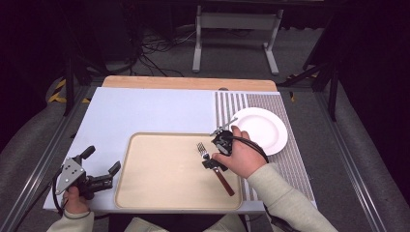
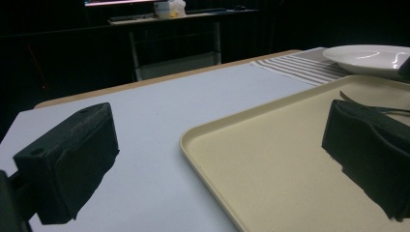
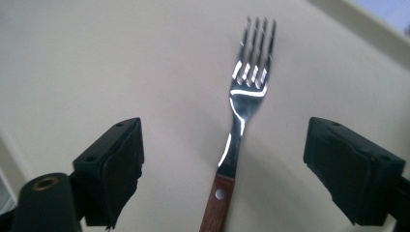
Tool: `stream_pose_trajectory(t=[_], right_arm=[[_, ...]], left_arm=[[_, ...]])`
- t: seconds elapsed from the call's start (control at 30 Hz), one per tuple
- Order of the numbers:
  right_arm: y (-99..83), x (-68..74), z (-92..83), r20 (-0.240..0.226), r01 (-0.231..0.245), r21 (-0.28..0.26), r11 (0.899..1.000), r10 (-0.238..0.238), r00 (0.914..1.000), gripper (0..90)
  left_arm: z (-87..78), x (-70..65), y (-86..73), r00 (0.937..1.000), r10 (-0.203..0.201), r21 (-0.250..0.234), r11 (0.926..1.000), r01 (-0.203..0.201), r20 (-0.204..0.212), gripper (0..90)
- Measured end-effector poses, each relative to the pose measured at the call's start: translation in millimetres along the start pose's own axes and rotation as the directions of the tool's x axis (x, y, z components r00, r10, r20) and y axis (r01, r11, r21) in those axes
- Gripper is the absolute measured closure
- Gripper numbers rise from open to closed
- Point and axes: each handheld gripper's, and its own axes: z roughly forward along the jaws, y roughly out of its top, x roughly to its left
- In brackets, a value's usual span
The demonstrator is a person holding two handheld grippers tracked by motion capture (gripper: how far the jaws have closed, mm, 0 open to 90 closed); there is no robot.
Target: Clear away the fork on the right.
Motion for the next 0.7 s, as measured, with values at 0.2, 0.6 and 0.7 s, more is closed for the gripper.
stream_pose_trajectory(t=[0.2, 0.6, 0.7], right_arm=[[8.0, 1.8, -2.6, -0.105, 0.055, -0.038, 0.998, -0.059, 0.9927, 9.7], [32.5, -2.1, 10.1, -0.128, 0.322, -0.162, 0.933, -0.343, 0.9306, 32.1], [37.2, -6.3, 19.3, -0.117, 0.354, -0.21, 0.911, -0.383, 0.9162, 42.4]], left_arm=[[-3.2, 1.7, -0.2, 0.9999, 0.0, -0.002, 1.0, 0.0, -0.011, 0.0], [-4.0, 1.9, -0.9, 0.9999, -0.002, 0.001, 1.0, 0.002, -0.012, 0.0], [-3.5, 1.4, -0.8, 1.0, -0.001, 0.001, 1.0, 0.001, -0.007, 0.0]])
